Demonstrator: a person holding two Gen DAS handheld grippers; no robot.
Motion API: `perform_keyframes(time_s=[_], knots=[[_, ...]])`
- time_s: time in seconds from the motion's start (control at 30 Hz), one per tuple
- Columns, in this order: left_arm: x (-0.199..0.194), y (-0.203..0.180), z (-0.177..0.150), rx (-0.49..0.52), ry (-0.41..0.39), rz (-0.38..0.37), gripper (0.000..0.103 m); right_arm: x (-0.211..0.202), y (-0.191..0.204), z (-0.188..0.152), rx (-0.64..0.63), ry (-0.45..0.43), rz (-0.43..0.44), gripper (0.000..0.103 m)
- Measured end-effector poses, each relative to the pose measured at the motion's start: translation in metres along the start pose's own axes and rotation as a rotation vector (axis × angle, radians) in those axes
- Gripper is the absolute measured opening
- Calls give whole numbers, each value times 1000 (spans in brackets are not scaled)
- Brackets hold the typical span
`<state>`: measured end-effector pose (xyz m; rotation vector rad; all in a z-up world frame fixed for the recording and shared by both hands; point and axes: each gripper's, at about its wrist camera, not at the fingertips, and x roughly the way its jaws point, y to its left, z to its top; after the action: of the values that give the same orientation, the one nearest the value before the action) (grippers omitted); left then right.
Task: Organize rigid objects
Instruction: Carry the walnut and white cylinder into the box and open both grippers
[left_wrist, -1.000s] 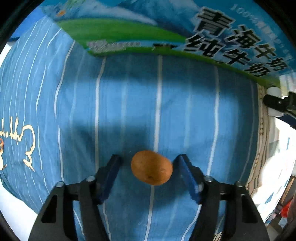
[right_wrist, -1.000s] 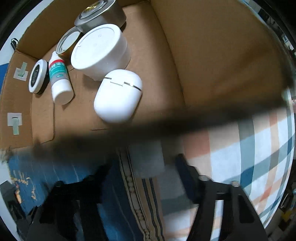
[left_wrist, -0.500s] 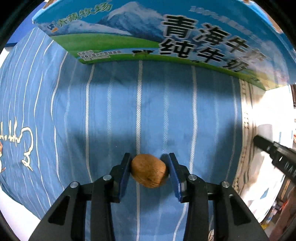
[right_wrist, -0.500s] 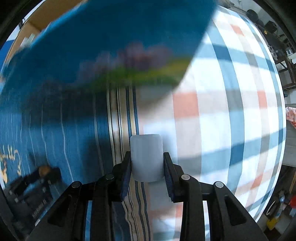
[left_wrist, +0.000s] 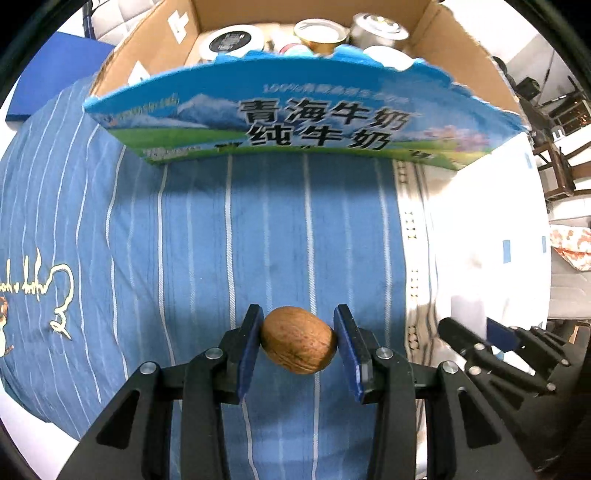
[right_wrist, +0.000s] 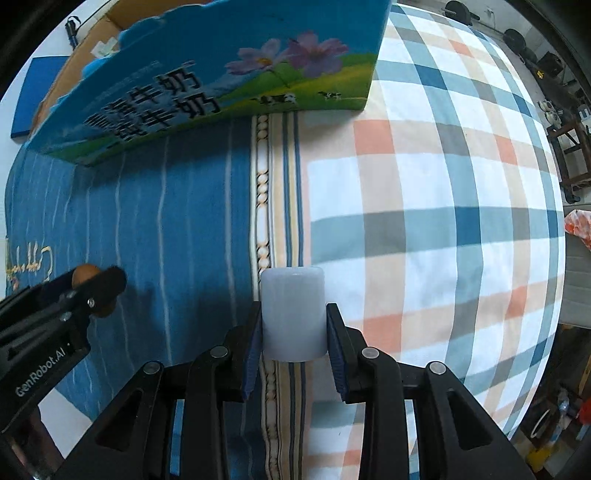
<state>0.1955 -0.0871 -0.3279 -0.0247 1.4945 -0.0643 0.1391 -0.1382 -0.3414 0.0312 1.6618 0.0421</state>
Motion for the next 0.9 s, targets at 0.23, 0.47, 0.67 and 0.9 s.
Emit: perform_keyframes(time_s=[0.23, 0.47, 0.67, 0.9], knots=[[-25, -14, -15, 17, -3, -18, 37, -11, 13, -31, -5, -4, 12, 34], [-51, -16, -45, 17, -20, -47, 37, -29, 20, -10, -14, -28, 35, 34], [-98, -4, -38, 6, -67, -99, 37, -60, 19, -3, -18, -60, 79, 34], [-143, 13, 4, -7, -151, -186, 37, -125, 14, 8, -38, -137, 148, 34]])
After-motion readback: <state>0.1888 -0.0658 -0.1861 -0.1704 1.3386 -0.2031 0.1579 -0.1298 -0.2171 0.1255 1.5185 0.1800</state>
